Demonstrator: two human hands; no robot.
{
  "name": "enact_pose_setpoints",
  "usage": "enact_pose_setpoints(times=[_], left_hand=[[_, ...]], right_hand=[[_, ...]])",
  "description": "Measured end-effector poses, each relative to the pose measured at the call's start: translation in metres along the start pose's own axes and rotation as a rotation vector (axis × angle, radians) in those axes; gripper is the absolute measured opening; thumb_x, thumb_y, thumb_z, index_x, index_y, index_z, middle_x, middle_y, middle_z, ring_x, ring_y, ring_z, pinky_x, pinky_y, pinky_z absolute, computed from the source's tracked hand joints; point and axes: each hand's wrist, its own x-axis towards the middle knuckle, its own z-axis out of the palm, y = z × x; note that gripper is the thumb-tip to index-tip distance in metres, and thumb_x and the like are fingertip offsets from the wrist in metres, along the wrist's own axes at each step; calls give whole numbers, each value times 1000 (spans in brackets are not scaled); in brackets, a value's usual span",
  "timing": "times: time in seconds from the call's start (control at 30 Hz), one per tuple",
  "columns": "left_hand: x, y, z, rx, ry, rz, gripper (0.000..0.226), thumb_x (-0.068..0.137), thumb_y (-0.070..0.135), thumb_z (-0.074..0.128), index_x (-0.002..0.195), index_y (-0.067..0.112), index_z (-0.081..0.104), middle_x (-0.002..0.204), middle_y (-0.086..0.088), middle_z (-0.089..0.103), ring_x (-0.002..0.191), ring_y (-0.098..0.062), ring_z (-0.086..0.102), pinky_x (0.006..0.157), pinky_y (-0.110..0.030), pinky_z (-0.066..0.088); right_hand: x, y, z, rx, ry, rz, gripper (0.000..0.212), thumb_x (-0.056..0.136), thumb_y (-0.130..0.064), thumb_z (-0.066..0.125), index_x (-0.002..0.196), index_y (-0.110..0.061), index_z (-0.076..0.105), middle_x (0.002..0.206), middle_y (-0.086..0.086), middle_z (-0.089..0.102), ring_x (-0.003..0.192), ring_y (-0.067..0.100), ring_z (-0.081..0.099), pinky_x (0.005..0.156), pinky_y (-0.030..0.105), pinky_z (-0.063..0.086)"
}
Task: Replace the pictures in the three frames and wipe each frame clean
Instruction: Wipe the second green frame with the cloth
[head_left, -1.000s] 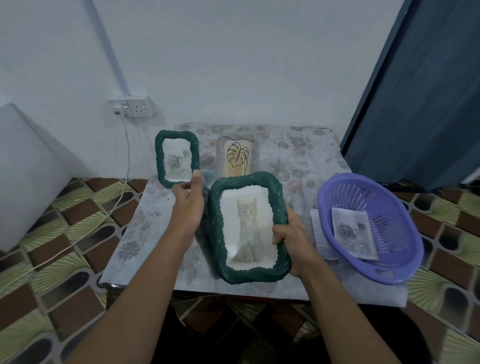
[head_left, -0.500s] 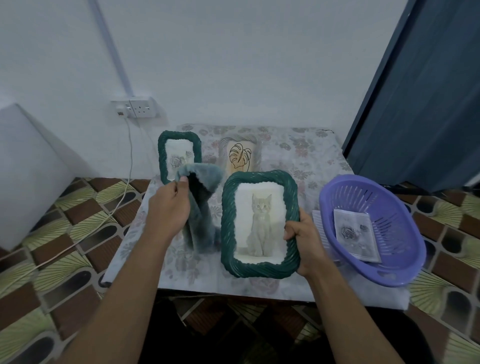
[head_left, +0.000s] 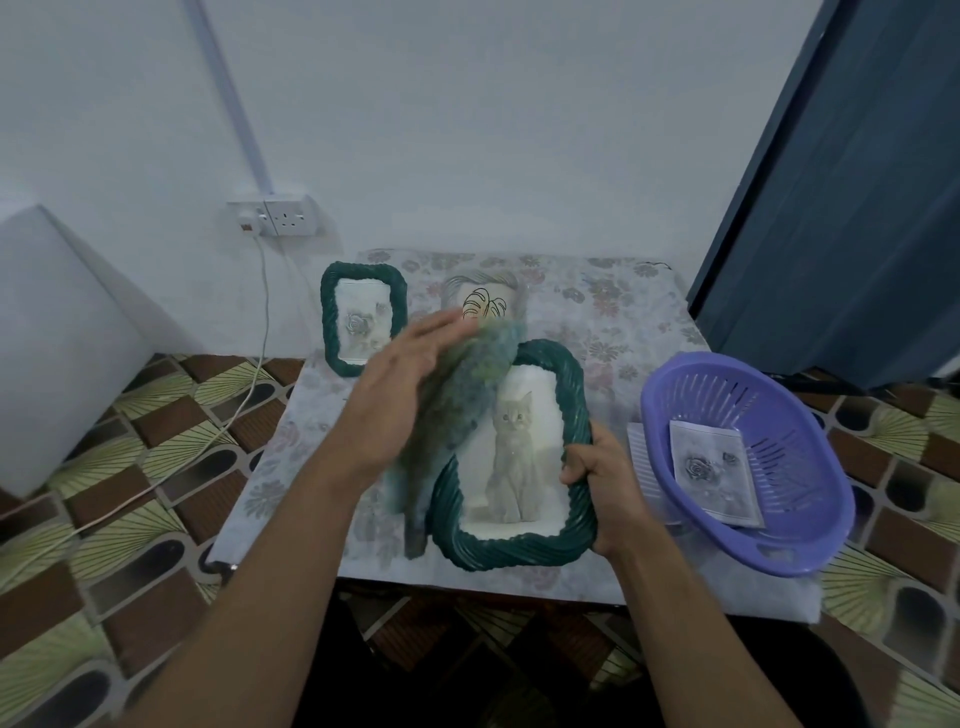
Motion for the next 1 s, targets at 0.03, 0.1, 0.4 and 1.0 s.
enact_pose_setpoints(times=[0.03, 0.1, 0.4, 1.0], left_hand=[[2, -6, -1, 137, -4, 21, 41, 101, 20, 38, 129, 37, 61, 143, 24, 45, 131, 3, 40, 113, -38, 33], [2, -18, 2, 235, -1, 48, 47, 102, 17, 48, 144, 38, 44, 146, 20, 40, 133, 4, 38, 117, -34, 32], [-1, -26, 26, -68, 359, -139, 29, 100, 48, 47, 96, 26, 66, 89, 9, 71, 85, -7, 68, 79, -33, 54], [2, -20, 27, -190, 368, -141, 25, 100, 39, 52, 97, 23, 72, 91, 2, 76, 88, -16, 72, 79, -38, 57]], right_hand=[[0, -2, 1, 26, -7, 1, 44, 44, 0, 46, 86, -11, 46, 69, 6, 35, 61, 24, 30, 56, 32, 24], [0, -5, 4, 68, -6, 12, 46, 38, -1, 48, 84, -10, 46, 70, 7, 37, 62, 24, 33, 58, 31, 26], [0, -17, 6, -106, -71, -17, 50, 43, 1, 44, 92, -9, 48, 59, 1, 31, 55, 20, 25, 51, 31, 16], [5, -24, 6, -129, -66, -34, 40, 44, 1, 44, 83, -8, 46, 57, -1, 32, 51, 17, 27, 49, 28, 19]])
